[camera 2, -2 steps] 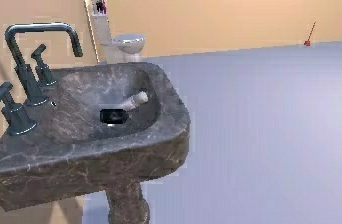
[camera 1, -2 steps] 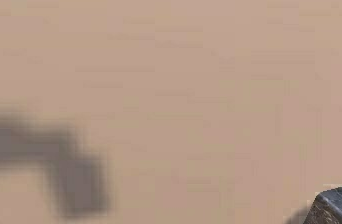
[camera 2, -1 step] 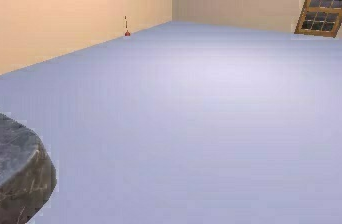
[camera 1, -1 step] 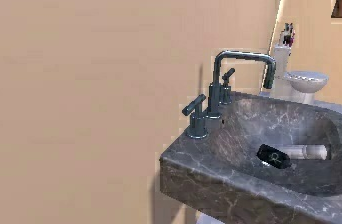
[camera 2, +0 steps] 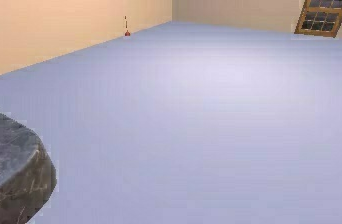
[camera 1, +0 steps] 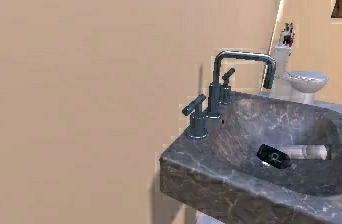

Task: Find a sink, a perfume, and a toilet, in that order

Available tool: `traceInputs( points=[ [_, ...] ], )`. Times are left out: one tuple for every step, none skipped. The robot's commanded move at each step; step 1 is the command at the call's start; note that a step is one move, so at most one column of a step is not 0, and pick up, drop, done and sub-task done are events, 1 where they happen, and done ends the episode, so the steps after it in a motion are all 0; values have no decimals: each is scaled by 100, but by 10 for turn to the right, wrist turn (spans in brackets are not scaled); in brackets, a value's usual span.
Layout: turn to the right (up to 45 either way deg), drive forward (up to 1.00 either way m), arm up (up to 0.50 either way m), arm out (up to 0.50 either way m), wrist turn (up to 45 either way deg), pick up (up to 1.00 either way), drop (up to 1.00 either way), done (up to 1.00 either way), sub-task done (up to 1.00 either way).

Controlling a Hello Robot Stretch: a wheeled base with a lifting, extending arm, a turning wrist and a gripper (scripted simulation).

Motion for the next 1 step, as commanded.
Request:
traceInputs(
  points=[
    [210, 0, 0, 0, 0, 0, 0, 0, 0]
  ],
)
